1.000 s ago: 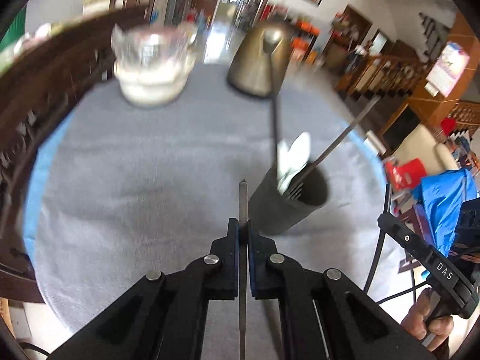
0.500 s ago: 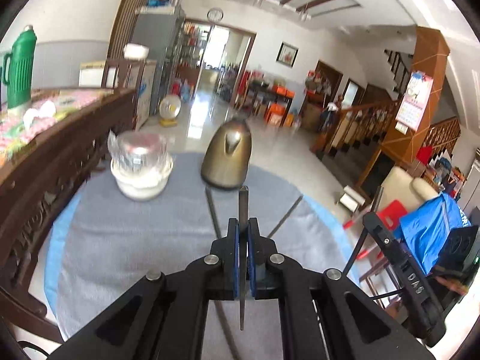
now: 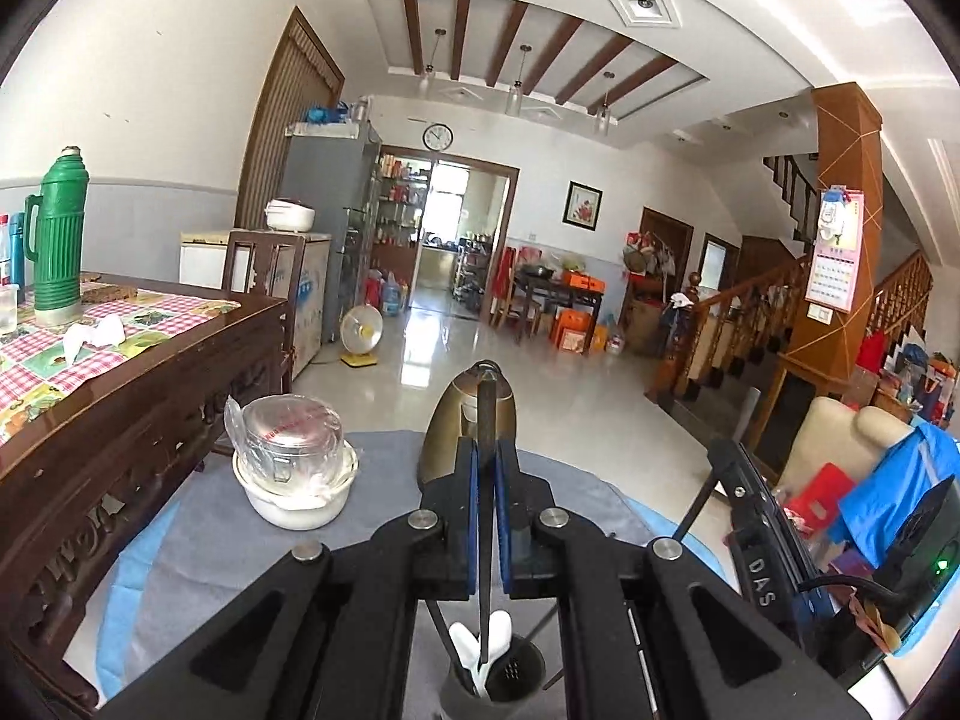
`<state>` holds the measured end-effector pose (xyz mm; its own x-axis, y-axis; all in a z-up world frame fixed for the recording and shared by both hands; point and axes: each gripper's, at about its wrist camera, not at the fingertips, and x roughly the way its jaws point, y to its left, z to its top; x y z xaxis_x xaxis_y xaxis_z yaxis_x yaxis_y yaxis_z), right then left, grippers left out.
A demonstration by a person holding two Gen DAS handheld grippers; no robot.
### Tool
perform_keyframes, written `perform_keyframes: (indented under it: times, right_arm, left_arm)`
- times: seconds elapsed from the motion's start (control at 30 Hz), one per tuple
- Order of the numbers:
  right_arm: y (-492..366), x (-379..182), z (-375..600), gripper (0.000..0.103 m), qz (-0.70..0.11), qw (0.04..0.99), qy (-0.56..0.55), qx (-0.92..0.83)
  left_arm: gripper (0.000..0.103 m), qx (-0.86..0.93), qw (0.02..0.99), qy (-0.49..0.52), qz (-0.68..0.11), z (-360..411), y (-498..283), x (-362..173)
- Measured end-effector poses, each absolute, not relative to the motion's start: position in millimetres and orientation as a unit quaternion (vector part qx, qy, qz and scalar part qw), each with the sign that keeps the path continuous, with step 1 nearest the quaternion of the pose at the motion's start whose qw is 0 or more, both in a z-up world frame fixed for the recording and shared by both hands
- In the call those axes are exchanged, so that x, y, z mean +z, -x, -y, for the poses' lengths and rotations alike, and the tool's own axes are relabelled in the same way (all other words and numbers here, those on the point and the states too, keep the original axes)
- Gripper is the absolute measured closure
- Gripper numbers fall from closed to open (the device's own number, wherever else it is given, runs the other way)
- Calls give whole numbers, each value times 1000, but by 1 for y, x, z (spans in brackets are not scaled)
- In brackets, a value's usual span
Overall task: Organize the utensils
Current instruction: 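Lift both chopsticks over the gray cup, drop them in, open both grippers, then move both grippers down toward the last chopsticks on the table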
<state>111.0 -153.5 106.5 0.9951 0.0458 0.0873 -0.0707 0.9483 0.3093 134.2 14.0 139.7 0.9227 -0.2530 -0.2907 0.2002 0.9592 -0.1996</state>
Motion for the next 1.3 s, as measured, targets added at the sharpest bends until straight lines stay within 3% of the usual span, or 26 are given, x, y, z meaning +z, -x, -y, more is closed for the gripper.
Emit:
perform_keyframes:
  times: [0.3, 0.53, 0.6, 0.67, 0.7, 0.77, 1.3]
  right_arm:
    - [-152, 62, 132, 95, -40, 992, -115, 29]
    - [-140, 52, 165, 91, -109, 976, -169, 78]
    - [-131, 53, 178, 88, -119, 971, -188, 93]
    - [-114, 53, 192, 85, -114, 966, -209, 99]
    - [-106, 52, 199, 79, -112, 963, -221, 103]
    - [-93, 51, 207, 76, -109, 961, -230, 104]
    - [-26, -7, 200, 76, -234, 952, -157, 122]
  left_arm:
    - [97, -120, 958, 95, -243, -6, -165, 79]
    - [97, -144, 949, 85, -266, -9, -147, 79]
    - [94, -146, 952, 78, -257, -13, -136, 85]
    - [79, -149, 954, 76, -248, -20, -124, 90]
    - [76, -146, 956, 75, -244, -23, -118, 91]
    - [69, -139, 959, 68, -238, -31, -104, 90]
    - [55, -107, 910, 26, -399, -31, -54, -16]
